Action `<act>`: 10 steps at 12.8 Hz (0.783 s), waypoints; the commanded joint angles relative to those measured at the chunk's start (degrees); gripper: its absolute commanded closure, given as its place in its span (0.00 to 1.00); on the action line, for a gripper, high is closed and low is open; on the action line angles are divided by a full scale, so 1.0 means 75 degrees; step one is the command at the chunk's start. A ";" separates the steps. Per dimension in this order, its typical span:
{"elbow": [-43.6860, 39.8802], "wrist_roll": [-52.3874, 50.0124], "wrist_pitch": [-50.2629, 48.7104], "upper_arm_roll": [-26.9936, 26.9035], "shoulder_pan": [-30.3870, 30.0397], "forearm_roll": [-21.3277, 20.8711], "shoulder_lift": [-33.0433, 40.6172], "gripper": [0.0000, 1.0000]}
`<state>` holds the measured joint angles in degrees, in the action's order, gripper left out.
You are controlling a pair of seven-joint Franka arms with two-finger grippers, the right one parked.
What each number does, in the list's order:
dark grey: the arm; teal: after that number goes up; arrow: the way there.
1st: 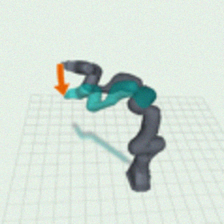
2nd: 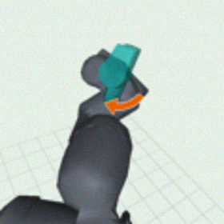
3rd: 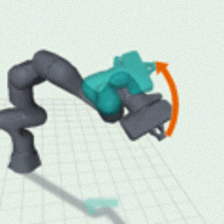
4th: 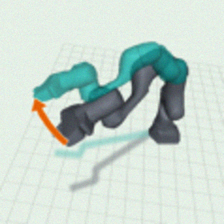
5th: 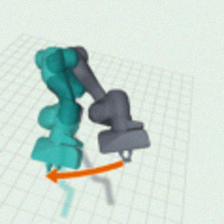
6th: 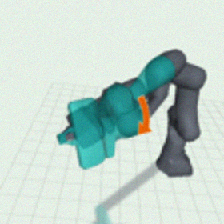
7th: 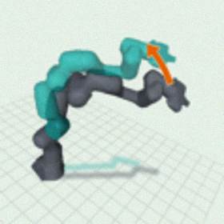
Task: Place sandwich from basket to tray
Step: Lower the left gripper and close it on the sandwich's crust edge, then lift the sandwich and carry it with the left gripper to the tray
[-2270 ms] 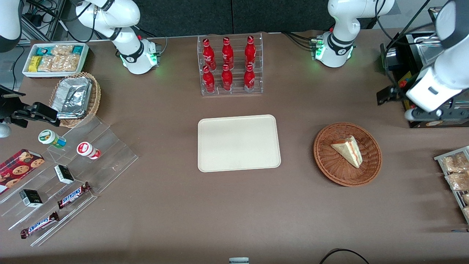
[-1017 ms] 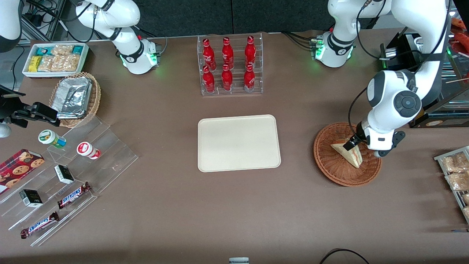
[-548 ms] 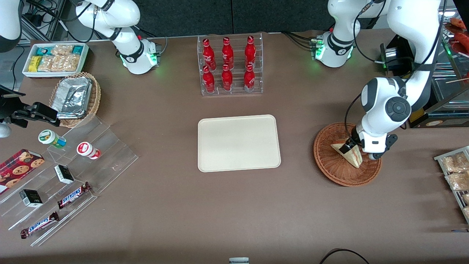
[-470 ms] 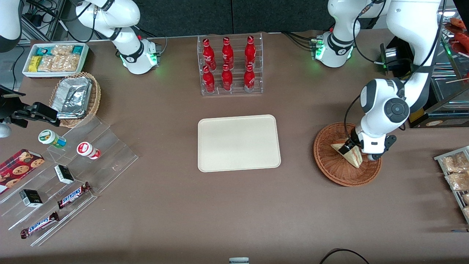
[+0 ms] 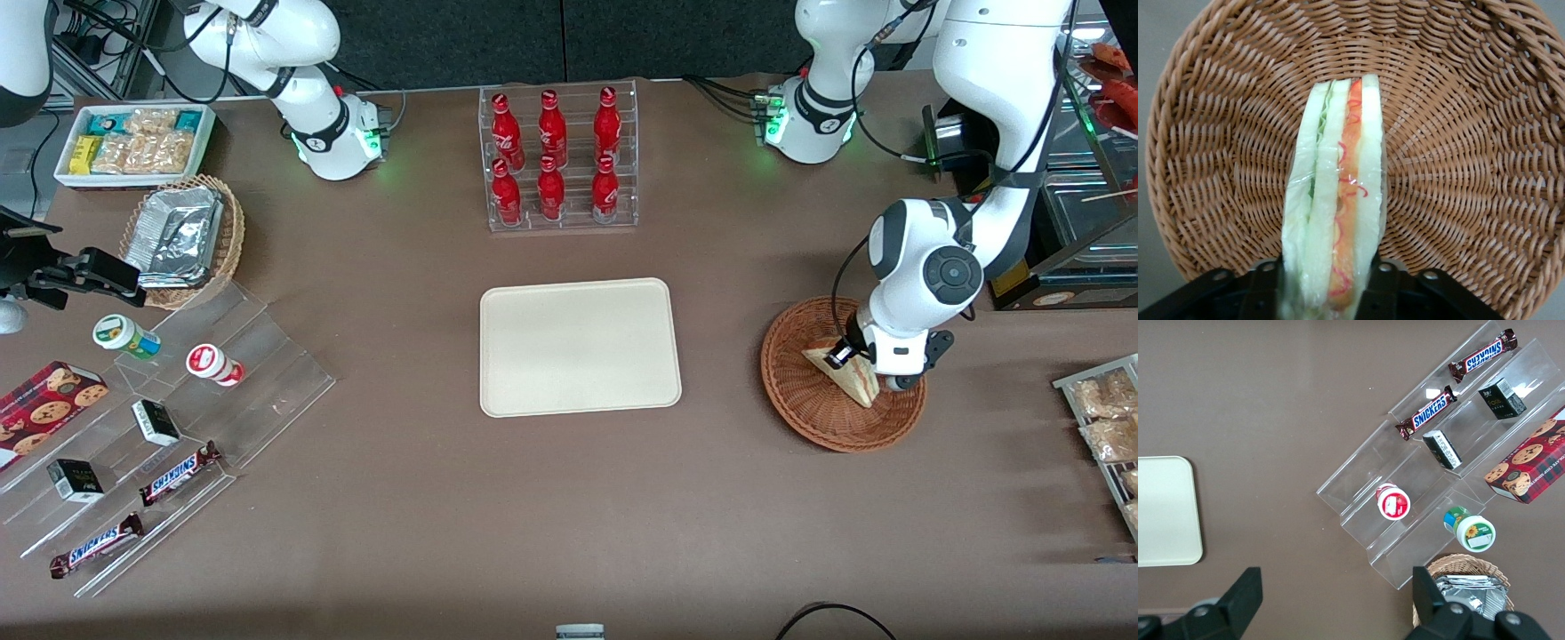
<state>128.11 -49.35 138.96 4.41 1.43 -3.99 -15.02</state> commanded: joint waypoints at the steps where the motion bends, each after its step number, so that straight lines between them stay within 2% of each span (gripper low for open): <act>1: 0.0052 -0.0100 -0.0643 -0.0014 0.0055 -0.0475 0.0512 1.00; 7: -0.1246 0.0673 -0.2775 0.0465 0.0593 -0.0488 0.0702 1.00; 10: -0.1903 0.0569 -0.3247 0.0934 0.0968 -0.0383 0.0597 1.00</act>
<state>117.22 -45.16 117.17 10.13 6.96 -7.06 -9.57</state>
